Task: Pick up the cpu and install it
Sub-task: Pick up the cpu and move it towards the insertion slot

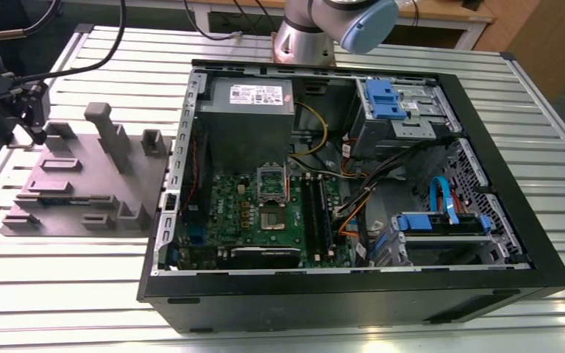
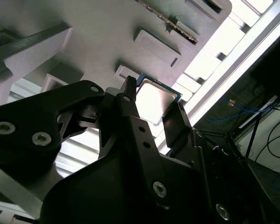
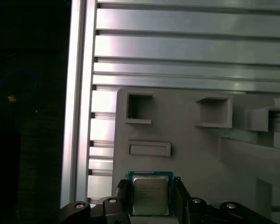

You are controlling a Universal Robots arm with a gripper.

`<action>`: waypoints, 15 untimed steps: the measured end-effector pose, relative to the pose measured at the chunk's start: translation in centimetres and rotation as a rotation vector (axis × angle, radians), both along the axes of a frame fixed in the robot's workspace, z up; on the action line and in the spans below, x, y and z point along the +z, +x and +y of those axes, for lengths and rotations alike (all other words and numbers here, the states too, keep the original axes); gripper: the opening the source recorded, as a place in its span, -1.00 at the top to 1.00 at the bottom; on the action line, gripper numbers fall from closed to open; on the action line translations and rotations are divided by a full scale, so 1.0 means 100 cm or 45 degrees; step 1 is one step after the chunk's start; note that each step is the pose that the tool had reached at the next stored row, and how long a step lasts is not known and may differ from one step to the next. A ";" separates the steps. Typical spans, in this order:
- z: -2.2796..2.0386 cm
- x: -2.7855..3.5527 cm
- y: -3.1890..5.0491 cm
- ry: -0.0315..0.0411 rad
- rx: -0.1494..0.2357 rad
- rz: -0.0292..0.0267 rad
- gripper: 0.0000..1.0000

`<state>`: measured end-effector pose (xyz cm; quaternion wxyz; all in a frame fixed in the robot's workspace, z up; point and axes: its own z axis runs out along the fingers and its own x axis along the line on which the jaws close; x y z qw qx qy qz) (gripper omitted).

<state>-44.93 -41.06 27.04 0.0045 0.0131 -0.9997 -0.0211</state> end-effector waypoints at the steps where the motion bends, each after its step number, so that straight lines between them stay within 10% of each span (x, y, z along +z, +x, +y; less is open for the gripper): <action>1: 0.0000 0.0008 0.0000 -0.0002 0.000 0.0003 0.05; 15: 0.0000 0.0055 0.0000 0.0001 0.000 -0.0001 0.05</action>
